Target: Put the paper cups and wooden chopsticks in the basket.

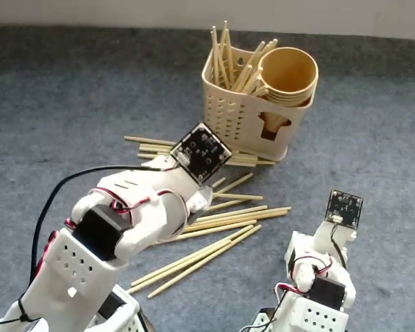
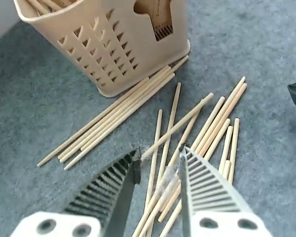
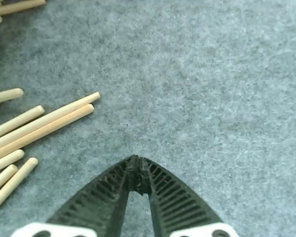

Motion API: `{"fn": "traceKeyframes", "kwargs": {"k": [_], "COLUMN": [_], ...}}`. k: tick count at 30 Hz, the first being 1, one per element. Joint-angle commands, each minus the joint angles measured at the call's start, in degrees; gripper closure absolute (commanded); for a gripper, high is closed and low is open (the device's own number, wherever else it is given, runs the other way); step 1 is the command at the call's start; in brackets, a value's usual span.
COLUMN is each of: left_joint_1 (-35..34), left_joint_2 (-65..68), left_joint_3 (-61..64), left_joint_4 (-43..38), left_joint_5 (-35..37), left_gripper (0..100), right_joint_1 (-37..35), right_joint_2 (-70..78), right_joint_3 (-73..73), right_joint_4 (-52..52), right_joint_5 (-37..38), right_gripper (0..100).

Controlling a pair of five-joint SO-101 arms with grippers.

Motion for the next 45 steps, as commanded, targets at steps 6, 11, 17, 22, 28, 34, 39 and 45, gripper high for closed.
{"fn": "traceKeyframes", "kwargs": {"k": [6, 11, 17, 22, 28, 34, 39, 45], "left_joint_1": [1.45, 1.63, 7.6, 9.1, 9.36, 9.36, 9.36, 9.27], "left_joint_2": [-1.8, -1.63, -1.63, -1.63, -1.63, -1.45, 5.41, 18.33], "left_joint_3": [4.35, 8.4, 18.15, 24.4, 30.11, 31.69, 32.75, 29.23], "left_joint_4": [5.36, 7.38, 6.86, -0.18, -6.77, -8.18, -12.04, -15.47], "left_joint_5": [-7.82, -8.7, -12.31, -12.22, -10.29, -9.67, -7.91, -7.74], "left_gripper": [86, 86, 86, 86, 86, 86, 86, 86], "right_joint_1": [0.66, 0.66, 0.66, 0.66, 0.66, 0.66, 0.66, 0.66], "right_joint_2": [-0.31, -0.31, -0.31, -0.31, -0.31, -0.31, -0.31, -0.31], "right_joint_3": [8.75, 8.75, 8.75, 8.75, 8.75, 8.75, 8.75, 8.75], "right_joint_4": [0.31, 0.31, 0.31, 0.31, 0.31, 0.31, 0.31, 0.31], "right_joint_5": [0.0, 0.0, 0.0, 0.0, 0.0, 0.0, 0.0, 0.0], "right_gripper": [99.3, 99.3, 99.3, 99.3, 99.3, 99.3, 99.3, 99.3]}}
